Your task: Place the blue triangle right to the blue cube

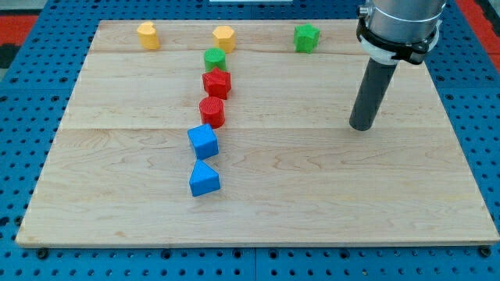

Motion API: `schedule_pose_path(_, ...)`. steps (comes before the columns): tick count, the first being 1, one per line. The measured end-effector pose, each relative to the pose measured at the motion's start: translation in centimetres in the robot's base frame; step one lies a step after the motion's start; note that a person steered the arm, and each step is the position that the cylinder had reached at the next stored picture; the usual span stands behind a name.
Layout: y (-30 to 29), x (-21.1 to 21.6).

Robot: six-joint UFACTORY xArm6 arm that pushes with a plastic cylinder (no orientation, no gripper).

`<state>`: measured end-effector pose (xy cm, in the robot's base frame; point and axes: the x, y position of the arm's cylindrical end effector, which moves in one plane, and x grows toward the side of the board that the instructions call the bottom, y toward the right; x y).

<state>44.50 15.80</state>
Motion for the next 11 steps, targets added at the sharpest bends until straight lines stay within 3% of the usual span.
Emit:
schedule_pose_path(1,0.0,10.8)
schedule_pose_path(2,-5.0,17.4)
schedule_pose_path(5,-24.9,14.9)
schedule_pose_path(6,-28.3,10.4)
schedule_pose_path(7,-25.8,9.9)
schedule_pose_path(8,-14.6,9.9)
schedule_pose_path(11,-14.5,10.0)
